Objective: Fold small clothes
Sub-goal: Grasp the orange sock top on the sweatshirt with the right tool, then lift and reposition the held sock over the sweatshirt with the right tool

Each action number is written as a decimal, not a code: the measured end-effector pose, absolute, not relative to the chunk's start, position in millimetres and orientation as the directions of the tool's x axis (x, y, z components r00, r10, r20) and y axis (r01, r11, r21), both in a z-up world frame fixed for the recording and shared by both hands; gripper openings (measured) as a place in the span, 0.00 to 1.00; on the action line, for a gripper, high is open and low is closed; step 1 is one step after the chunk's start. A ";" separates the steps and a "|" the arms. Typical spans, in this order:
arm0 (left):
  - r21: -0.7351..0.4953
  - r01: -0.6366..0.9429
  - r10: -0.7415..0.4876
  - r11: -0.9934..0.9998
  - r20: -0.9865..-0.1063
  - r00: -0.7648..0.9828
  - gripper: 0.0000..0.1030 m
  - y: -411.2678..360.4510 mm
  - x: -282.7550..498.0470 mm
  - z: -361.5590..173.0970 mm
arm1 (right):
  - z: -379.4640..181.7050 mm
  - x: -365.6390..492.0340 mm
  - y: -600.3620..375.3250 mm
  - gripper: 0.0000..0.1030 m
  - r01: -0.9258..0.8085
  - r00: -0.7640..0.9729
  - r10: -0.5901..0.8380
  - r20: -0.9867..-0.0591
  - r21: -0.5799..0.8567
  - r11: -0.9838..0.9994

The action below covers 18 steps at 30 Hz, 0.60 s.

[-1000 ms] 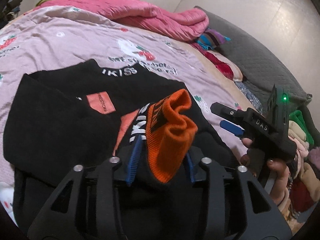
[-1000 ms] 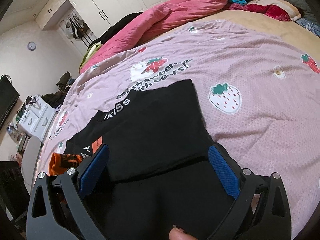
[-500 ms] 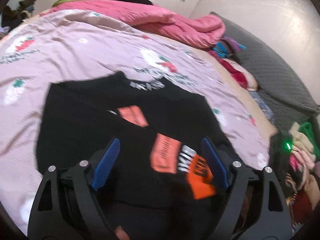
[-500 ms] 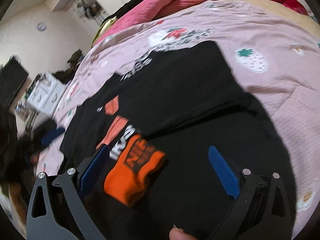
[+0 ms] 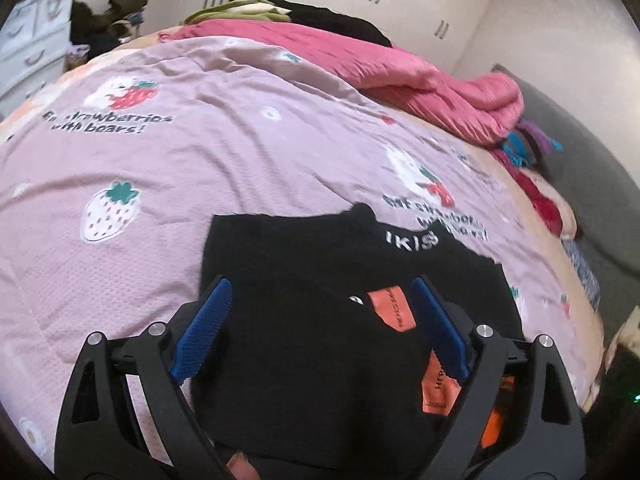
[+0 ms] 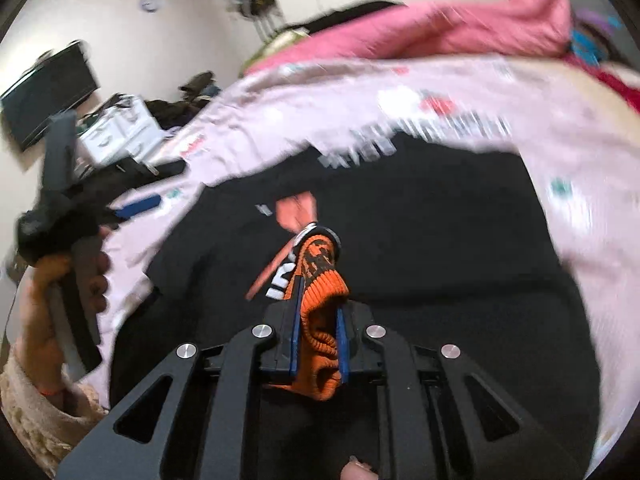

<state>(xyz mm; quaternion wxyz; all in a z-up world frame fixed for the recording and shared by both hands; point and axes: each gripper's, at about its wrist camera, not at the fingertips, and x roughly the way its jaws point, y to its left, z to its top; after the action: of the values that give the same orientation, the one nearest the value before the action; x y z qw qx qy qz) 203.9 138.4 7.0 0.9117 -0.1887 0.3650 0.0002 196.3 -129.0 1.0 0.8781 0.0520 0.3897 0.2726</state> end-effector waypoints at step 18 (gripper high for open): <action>-0.408 -0.205 -0.113 0.890 -0.631 0.768 0.81 170.9 193.9 14.9 | 85.4 258.8 -155.6 0.12 -0.484 0.723 0.492 -0.485 0.154 0.862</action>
<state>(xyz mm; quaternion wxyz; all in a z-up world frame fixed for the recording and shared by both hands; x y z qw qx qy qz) 193.9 170.9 14.9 0.9107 -0.2335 0.3398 0.0253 258.8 -155.6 85.4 0.9282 0.0082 0.2633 0.2628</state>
